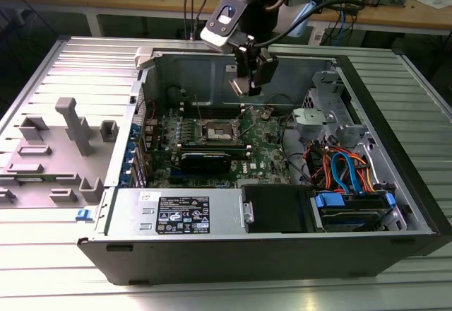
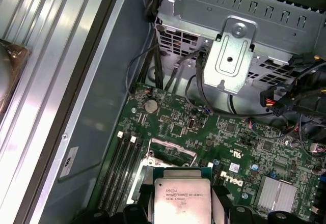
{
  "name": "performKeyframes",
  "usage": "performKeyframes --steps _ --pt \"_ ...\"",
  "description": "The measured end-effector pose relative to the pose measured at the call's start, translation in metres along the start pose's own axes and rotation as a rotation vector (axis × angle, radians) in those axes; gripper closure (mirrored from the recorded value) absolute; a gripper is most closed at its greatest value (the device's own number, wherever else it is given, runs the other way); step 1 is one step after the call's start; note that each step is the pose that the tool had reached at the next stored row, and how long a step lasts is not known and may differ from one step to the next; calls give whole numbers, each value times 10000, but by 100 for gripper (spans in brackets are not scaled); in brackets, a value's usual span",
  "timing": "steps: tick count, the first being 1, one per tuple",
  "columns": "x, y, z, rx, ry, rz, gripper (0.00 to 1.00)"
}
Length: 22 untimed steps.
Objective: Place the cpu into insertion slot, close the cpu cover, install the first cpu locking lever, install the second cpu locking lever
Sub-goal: 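Place the cpu into insertion slot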
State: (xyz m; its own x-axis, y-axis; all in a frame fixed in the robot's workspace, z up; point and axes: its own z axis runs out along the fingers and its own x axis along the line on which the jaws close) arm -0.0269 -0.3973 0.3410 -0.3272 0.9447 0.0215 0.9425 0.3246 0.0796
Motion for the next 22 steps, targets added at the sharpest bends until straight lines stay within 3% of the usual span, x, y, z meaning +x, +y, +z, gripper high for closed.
performKeyframes --steps 7,13,22 --pt "0 -10 3 3 -4 41 46" --pt "-1 -23 69 23 -54 623 46" --pt "2 -43 73 27 -54 648 46"
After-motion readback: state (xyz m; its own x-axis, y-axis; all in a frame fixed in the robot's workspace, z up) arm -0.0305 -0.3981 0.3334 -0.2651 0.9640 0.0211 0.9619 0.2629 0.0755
